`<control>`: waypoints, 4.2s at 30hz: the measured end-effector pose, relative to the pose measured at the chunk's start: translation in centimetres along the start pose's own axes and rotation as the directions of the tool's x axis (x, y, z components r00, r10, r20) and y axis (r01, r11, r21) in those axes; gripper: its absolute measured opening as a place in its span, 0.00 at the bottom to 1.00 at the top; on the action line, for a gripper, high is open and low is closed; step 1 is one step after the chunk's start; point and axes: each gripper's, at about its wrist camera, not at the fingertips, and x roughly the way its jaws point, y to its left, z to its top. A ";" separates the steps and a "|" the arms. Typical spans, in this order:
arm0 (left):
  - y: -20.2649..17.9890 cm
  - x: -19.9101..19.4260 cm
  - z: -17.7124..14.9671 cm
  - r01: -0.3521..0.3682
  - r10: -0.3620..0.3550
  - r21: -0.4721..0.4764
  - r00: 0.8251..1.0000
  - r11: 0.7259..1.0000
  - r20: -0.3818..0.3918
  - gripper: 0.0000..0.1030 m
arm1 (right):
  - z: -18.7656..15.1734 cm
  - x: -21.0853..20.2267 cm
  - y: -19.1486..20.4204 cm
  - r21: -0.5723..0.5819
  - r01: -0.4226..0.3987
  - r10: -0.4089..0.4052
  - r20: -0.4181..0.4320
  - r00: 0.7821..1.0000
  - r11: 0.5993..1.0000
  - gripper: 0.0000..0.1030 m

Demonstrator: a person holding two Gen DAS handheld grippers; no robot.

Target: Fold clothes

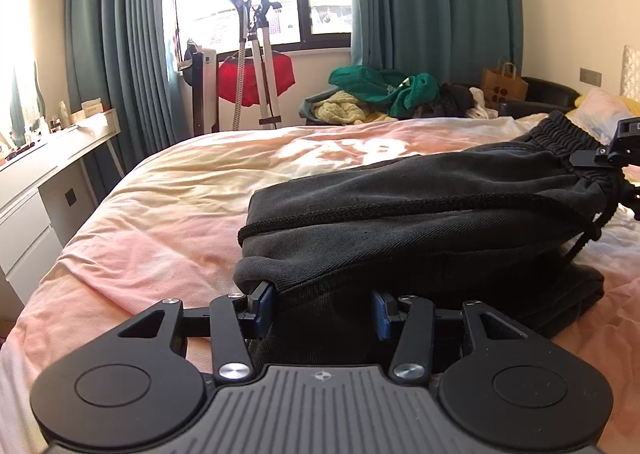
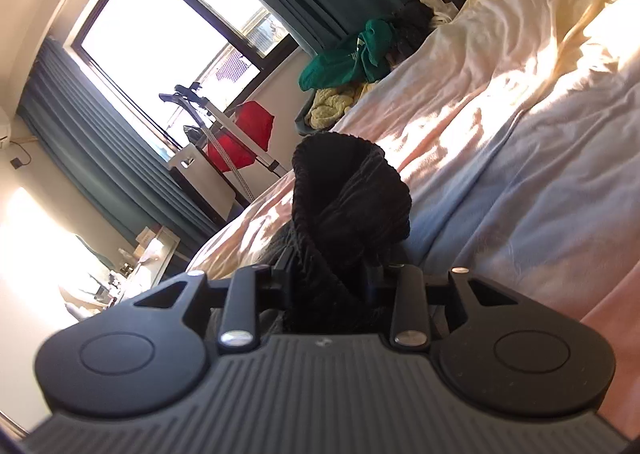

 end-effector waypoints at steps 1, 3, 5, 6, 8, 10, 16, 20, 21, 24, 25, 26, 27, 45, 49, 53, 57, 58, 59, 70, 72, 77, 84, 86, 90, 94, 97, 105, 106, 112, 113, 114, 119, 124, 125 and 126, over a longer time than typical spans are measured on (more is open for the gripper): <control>-0.3 0.0 -0.2 -0.004 0.004 0.026 1.000 1.000 -0.007 0.48 | -0.1 0.4 -0.7 0.025 0.013 -0.012 -0.027 1.000 1.000 0.35; -0.6 0.1 -0.5 -0.002 0.004 0.057 1.000 0.998 -0.023 0.48 | -0.5 1.1 -2.4 0.088 0.037 -0.029 -0.084 0.996 0.995 0.41; -0.9 0.3 -0.7 -0.009 0.012 0.083 0.999 0.996 -0.036 0.48 | -0.7 1.4 -3.5 0.144 0.040 -0.022 -0.128 0.992 0.989 0.54; -0.8 0.3 -0.7 -0.007 0.010 0.081 0.999 0.997 -0.039 0.48 | -0.8 1.4 -3.9 0.169 0.043 -0.019 -0.142 0.990 0.985 0.59; -0.7 0.4 -0.7 -0.004 0.008 0.077 0.999 0.997 -0.044 0.48 | -1.0 1.4 -4.7 0.219 0.051 -0.013 -0.171 0.985 0.974 0.75; -0.5 0.5 -0.6 -0.002 0.005 0.073 0.999 0.997 -0.049 0.48 | -1.3 1.5 -4.2 0.189 0.063 -0.022 -0.212 0.977 0.980 0.80; -0.1 0.7 -0.5 0.006 -0.002 0.061 0.998 0.998 -0.064 0.50 | -2.5 3.5 -3.4 0.125 0.052 -0.014 -0.291 0.957 0.991 0.89; 0.2 0.8 -0.3 0.020 -0.016 0.054 0.997 0.998 -0.078 0.55 | -2.5 4.6 -3.4 0.170 -0.025 0.070 -0.269 0.960 0.985 0.91; 0.4 0.9 0.0 0.034 -0.028 0.066 0.996 0.997 -0.088 0.58 | -2.4 4.7 -3.4 0.188 -0.056 0.104 -0.257 0.961 0.981 0.91; 1.2 0.8 0.9 0.079 -0.070 0.063 0.989 0.995 -0.128 0.70 | -2.4 4.6 -3.5 0.214 -0.091 0.142 -0.237 0.961 0.973 0.91; 1.7 0.5 1.3 0.109 -0.102 0.038 0.985 0.993 -0.140 0.75 | -2.5 4.5 -3.4 0.206 -0.085 0.135 -0.241 0.961 0.975 0.90; 2.4 0.2 1.8 0.137 -0.136 0.003 0.981 0.991 -0.138 0.80 | -2.6 4.5 -3.2 0.194 -0.074 0.121 -0.242 0.963 0.978 0.88; 3.2 -0.3 2.3 0.173 -0.176 -0.036 0.976 0.984 -0.127 0.83 | -2.7 4.4 -3.1 0.183 -0.063 0.107 -0.243 0.964 0.981 0.86; 14.4 13.2 0.9 0.262 -0.536 -0.706 0.821 0.658 -0.195 0.98 | -3.3 3.5 -2.0 0.122 0.022 0.005 -0.217 0.976 0.992 0.54; 13.4 14.6 -0.3 0.274 -0.585 -0.737 0.787 0.618 -0.198 0.95 | -3.3 3.6 -2.1 0.122 0.026 0.000 -0.206 0.979 0.992 0.54; 12.8 13.8 0.0 0.270 -0.557 -0.717 0.807 0.643 -0.196 0.86 | -3.4 3.7 -1.9 0.111 0.037 -0.014 -0.200 0.980 0.993 0.54; 12.4 12.7 0.8 0.262 -0.517 -0.686 0.833 0.679 -0.195 0.66 | -3.2 3.6 -0.8 0.064 0.053 -0.040 -0.197 0.980 0.997 0.49; 12.3 12.5 1.0 0.259 -0.507 -0.678 0.840 0.688 -0.194 0.60 | -3.2 3.6 -0.5 0.050 0.056 -0.045 -0.193 0.980 0.997 0.47; 12.2 12.2 1.1 0.257 -0.497 -0.669 0.846 0.697 -0.193 0.54 | -3.2 3.4 -0.3 0.042 0.054 -0.045 -0.188 0.981 0.998 0.45; 11.0 6.2 4.0 0.253 -0.414 -0.623 0.902 0.740 -0.125 0.37 | -2.1 0.2 1.3 0.024 0.010 -0.006 -0.135 0.991 1.000 0.38; 10.8 4.9 4.6 0.254 -0.401 -0.617 0.910 0.744 -0.109 0.37 | -1.9 -0.7 1.7 0.023 0.000 0.003 -0.135 0.991 1.000 0.37; 9.2 2.8 7.6 0.266 -0.398 -0.618 0.913 0.740 -0.084 0.37 | 0.5 -3.5 2.5 0.017 -0.030 0.031 -0.111 0.993 0.999 0.36; 2.9 3.8 15.2 0.335 -0.460 -0.600 0.886 0.727 -0.063 0.36 | 7.8 -7.3 0.7 0.066 -0.009 0.010 -0.019 1.000 0.998 0.36; -0.3 5.0 17.5 0.364 -0.484 -0.583 0.873 0.726 -0.058 0.36 | 10.7 -8.0 -0.5 0.078 0.010 -0.011 0.011 1.000 0.997 0.36; -7.3 8.6 21.9 0.419 -0.535 -0.567 0.844 0.709 -0.046 0.36 | 16.5 -8.3 -3.6 0.075 0.063 -0.069 0.081 0.994 0.995 0.36; -14.1 13.8 24.2 0.470 -0.568 -0.523 0.822 0.711 -0.034 0.37 | 21.3 -7.3 -7.7 0.089 0.121 -0.132 0.137 0.982 0.989 0.36; -19.3 17.9 25.6 0.507 -0.590 -0.482 0.807 0.715 -0.027 0.37 | 23.7 -5.6 -11.4 0.110 0.148 -0.166 0.180 0.970 0.983 0.36; -26.5 27.2 22.4 0.538 -0.622 -0.428 0.780 0.727 -0.076 0.37 | 22.4 -1.6 -20.4 0.183 0.215 -0.245 0.158 0.957 0.959 0.36; -26.6 28.1 21.3 0.543 -0.626 -0.416 0.775 0.729 -0.086 0.38 | 21.8 -1.4 -21.2 0.191 0.218 -0.247 0.143 0.958 0.957 0.36; -25.2 27.3 18.1 0.543 -0.614 -0.366 0.781 0.756 -0.111 0.45 | 16.2 -2.0 -22.9 0.223 0.246 -0.271 0.091 0.958 0.943 0.38; -24.9 26.9 17.7 0.540 -0.610 -0.357 0.784 0.762 -0.117 0.48 | 15.1 -2.1 -23.6 0.252 0.251 -0.279 0.085 0.956 0.935 0.41; -24.6 26.6 17.4 0.538 -0.606 -0.348 0.786 0.768 -0.122 0.50 | 14.1 -2.3 -24.2 0.281 0.255 -0.287 0.079 0.955 0.925 0.44; -23.2 24.8 15.7 0.524 -0.583 -0.303 0.798 0.796 -0.151 0.59 | 13.6 -2.9 -25.7 0.363 0.242 -0.272 0.034 0.962 0.900 0.52; -21.7 20.7 16.4 0.524 -0.570 -0.264 0.809 0.810 -0.144 0.65 | 15.3 -6.3 -23.1 0.367 0.310 -0.336 0.007 0.942 0.877 0.53; -21.5 19.6 16.9 0.526 -0.570 -0.258 0.810 0.810 -0.136 0.67 | 15.6 -7.2 -22.2 0.344 0.324 -0.351 0.016 0.936 0.881 0.52; -21.3 18.1 17.6 0.530 -0.567 -0.240 0.814 0.814 -0.124 0.67 | 15.9 -8.1 -21.4 0.321 0.338 -0.365 0.026 0.931 0.885 0.52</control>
